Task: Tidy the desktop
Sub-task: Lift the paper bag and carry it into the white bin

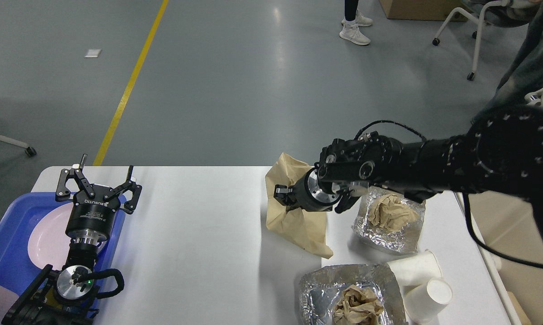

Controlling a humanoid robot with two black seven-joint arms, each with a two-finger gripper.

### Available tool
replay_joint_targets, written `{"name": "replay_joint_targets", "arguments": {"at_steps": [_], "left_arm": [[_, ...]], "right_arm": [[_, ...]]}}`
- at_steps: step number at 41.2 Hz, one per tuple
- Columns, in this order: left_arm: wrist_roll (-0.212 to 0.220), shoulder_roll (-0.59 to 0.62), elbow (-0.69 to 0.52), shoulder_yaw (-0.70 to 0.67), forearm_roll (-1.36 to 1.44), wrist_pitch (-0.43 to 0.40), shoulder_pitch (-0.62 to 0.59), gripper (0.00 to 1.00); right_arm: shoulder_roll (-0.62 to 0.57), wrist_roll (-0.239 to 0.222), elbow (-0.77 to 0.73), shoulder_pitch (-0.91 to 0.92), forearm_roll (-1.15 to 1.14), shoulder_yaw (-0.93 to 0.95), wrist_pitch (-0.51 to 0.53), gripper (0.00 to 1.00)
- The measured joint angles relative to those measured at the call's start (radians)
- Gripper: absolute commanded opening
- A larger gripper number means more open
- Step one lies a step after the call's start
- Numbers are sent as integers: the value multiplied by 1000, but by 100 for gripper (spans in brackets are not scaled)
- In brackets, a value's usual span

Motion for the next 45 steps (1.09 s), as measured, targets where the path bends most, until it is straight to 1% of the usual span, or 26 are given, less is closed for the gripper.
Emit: {"name": "replay_joint_targets", "arguments": {"at_steps": [10, 12, 15, 16, 21, 25, 26, 27, 30, 33, 37, 41, 45], "left_arm": [[0, 0, 0, 0, 0, -1, 0, 96], [0, 0, 0, 0, 0, -1, 0, 96], [0, 0, 0, 0, 0, -1, 0, 96], [0, 0, 0, 0, 0, -1, 0, 96], [0, 0, 0, 0, 0, -1, 0, 96], [0, 0, 0, 0, 0, -1, 0, 96], [0, 0, 0, 0, 0, -1, 0, 96], [0, 0, 0, 0, 0, -1, 0, 96], [0, 0, 0, 0, 0, 0, 0, 96], [0, 0, 0, 0, 0, 0, 0, 96], [0, 0, 0, 0, 0, 0, 0, 96], [0, 0, 0, 1, 0, 0, 0, 96], [0, 0, 0, 1, 0, 0, 0, 96]], "right_arm": [[-109, 0, 114, 278, 19, -81, 203, 0], [-146, 5, 149, 359, 17, -129, 258, 0], [-176, 11, 179, 432, 17, -180, 308, 0], [-195, 14, 198, 484, 16, -218, 348, 0], [-229, 24, 233, 588, 16, -290, 439, 0], [-245, 57, 250, 656, 16, -360, 498, 0], [-247, 71, 252, 671, 16, -385, 510, 0], [-247, 100, 256, 690, 16, -428, 527, 0], [-245, 147, 267, 713, 16, -496, 544, 0], [-246, 178, 294, 727, 15, -559, 550, 0], [-258, 185, 309, 730, 13, -597, 548, 0], [-312, 182, 303, 724, 1, -636, 528, 0], [-389, 180, 276, 691, -32, -683, 481, 0]]}}
